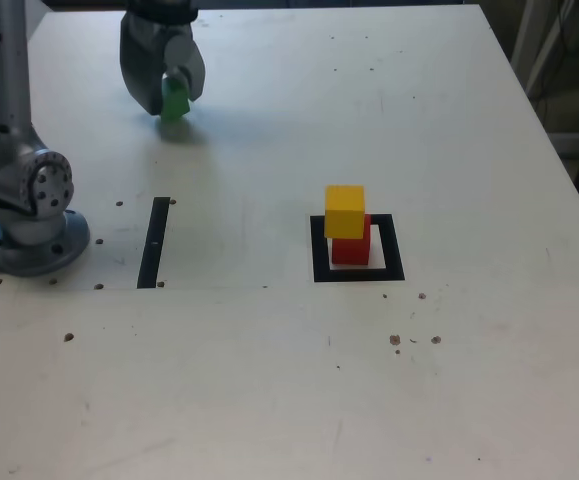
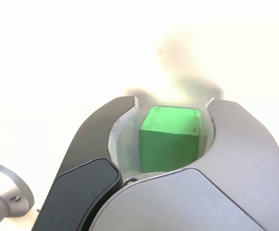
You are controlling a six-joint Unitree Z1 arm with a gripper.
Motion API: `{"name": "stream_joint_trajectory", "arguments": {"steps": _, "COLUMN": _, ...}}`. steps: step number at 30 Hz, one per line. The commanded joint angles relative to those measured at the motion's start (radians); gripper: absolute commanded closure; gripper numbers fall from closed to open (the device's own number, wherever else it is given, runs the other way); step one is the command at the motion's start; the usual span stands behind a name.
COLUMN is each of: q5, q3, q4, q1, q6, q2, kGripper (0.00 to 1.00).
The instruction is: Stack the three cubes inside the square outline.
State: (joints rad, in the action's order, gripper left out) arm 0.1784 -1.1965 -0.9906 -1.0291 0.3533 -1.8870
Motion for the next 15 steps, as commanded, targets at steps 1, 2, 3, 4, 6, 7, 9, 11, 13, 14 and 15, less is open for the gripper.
{"name": "stream_joint_trajectory", "arguments": {"steps": 1, "q5": -0.011, "q3": -0.027, "q4": -0.029, "q1": 0.021, "q6": 0.014, "q2": 0.011, "kGripper": 0.93}}
{"name": "stream_joint_trajectory", "arguments": {"steps": 2, "q5": -0.015, "q3": -0.039, "q4": -0.047, "q1": 0.034, "q6": 0.019, "q2": 0.015, "kGripper": 0.93}}
{"name": "stream_joint_trajectory", "arguments": {"steps": 3, "q5": -0.017, "q3": -0.062, "q4": -0.083, "q1": 0.067, "q6": 0.022, "q2": 0.026, "kGripper": 0.93}}
{"name": "stream_joint_trajectory", "arguments": {"steps": 4, "q5": -0.017, "q3": -0.084, "q4": -0.116, "q1": 0.101, "q6": 0.022, "q2": 0.038, "kGripper": 0.93}}
{"name": "stream_joint_trajectory", "arguments": {"steps": 6, "q5": -0.015, "q3": -0.123, "q4": -0.174, "q1": 0.167, "q6": 0.021, "q2": 0.058, "kGripper": 0.94}}
{"name": "stream_joint_trajectory", "arguments": {"steps": 7, "q5": -0.014, "q3": -0.138, "q4": -0.194, "q1": 0.192, "q6": 0.021, "q2": 0.065, "kGripper": 0.94}}
{"name": "stream_joint_trajectory", "arguments": {"steps": 9, "q5": -0.008, "q3": -0.185, "q4": -0.257, "q1": 0.274, "q6": 0.02, "q2": 0.081, "kGripper": 0.94}}
{"name": "stream_joint_trajectory", "arguments": {"steps": 11, "q5": -0.004, "q3": -0.239, "q4": -0.33, "q1": 0.388, "q6": 0.008, "q2": 0.093, "kGripper": 0.94}}
{"name": "stream_joint_trajectory", "arguments": {"steps": 13, "q5": -0.003, "q3": -0.287, "q4": -0.387, "q1": 0.504, "q6": -0.027, "q2": 0.101, "kGripper": 0.94}}
{"name": "stream_joint_trajectory", "arguments": {"steps": 14, "q5": -0.004, "q3": -0.301, "q4": -0.402, "q1": 0.537, "q6": -0.041, "q2": 0.103, "kGripper": 0.94}}
{"name": "stream_joint_trajectory", "arguments": {"steps": 15, "q5": -0.004, "q3": -0.317, "q4": -0.417, "q1": 0.568, "q6": -0.055, "q2": 0.104, "kGripper": 0.94}}
